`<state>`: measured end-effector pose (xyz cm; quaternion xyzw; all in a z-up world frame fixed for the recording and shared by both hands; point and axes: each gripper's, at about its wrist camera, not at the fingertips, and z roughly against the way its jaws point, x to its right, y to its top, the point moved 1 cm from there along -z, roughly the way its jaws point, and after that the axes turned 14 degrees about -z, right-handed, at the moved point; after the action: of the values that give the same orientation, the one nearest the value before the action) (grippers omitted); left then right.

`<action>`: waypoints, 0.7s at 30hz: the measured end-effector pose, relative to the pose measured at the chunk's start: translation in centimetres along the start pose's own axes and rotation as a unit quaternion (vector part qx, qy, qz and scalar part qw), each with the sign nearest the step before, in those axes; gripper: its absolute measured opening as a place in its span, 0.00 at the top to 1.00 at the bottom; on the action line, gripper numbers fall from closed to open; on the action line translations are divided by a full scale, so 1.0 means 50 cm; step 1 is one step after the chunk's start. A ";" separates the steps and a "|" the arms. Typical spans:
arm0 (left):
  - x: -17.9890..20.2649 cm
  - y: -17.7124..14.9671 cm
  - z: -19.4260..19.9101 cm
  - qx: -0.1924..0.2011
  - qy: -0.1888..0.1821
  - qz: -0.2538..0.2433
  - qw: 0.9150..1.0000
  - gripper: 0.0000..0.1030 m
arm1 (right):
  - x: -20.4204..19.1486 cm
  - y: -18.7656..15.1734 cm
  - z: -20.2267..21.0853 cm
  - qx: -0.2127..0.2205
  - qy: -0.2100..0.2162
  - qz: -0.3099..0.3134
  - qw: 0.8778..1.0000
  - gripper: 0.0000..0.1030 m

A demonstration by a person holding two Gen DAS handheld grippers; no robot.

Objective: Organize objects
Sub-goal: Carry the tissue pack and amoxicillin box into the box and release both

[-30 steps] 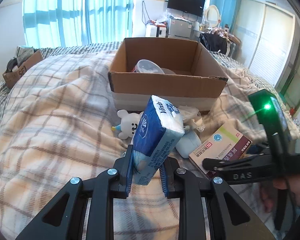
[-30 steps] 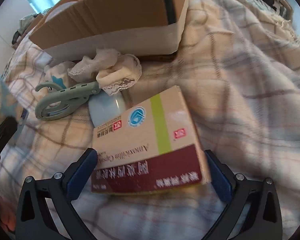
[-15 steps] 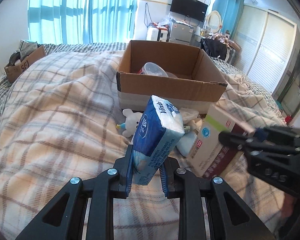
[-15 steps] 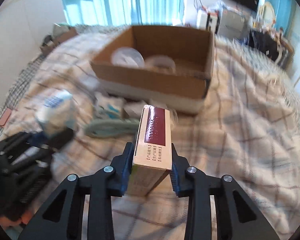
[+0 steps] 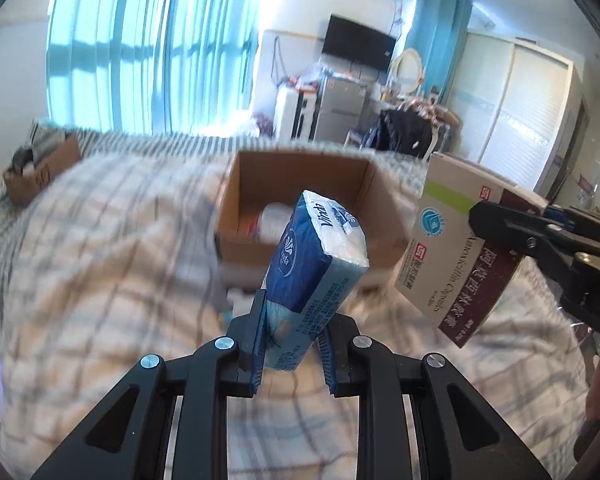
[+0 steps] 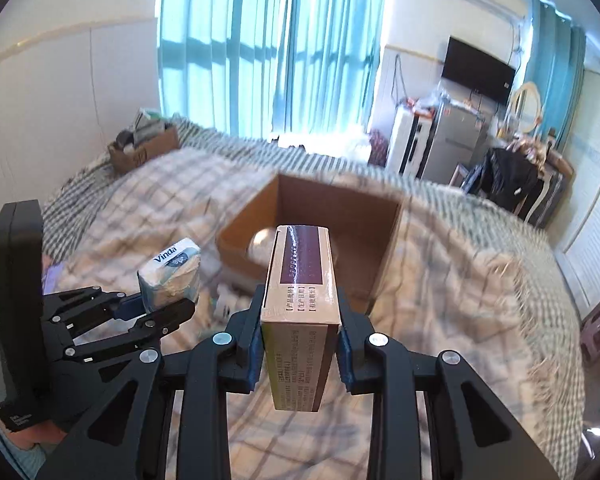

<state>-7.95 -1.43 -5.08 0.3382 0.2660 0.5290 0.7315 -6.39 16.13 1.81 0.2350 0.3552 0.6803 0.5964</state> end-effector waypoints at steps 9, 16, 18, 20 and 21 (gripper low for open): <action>-0.011 0.145 -0.015 0.037 0.003 -0.019 0.999 0.78 | 0.020 0.132 0.021 0.059 0.003 -0.007 0.998 0.72; -0.022 0.212 -0.096 0.030 -0.003 -0.028 0.999 0.78 | 0.055 0.217 -0.055 0.071 -0.002 -0.012 0.997 0.72; -0.026 0.223 -0.129 0.024 -0.001 -0.031 0.999 0.78 | 0.065 0.232 -0.086 0.067 -0.004 -0.013 0.998 0.72; -0.033 0.232 -0.172 0.013 -0.004 -0.029 0.999 0.78 | 0.076 0.244 -0.125 0.062 -0.008 -0.013 0.998 0.72; -0.036 0.231 -0.187 0.009 -0.005 -0.027 1.000 0.78 | 0.081 0.250 -0.150 0.058 -0.010 -0.013 0.998 0.72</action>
<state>-22.32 1.31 -1.95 0.3400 0.2762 0.5048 0.7438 -20.72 18.12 6.18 0.2714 0.3908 0.6483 0.5945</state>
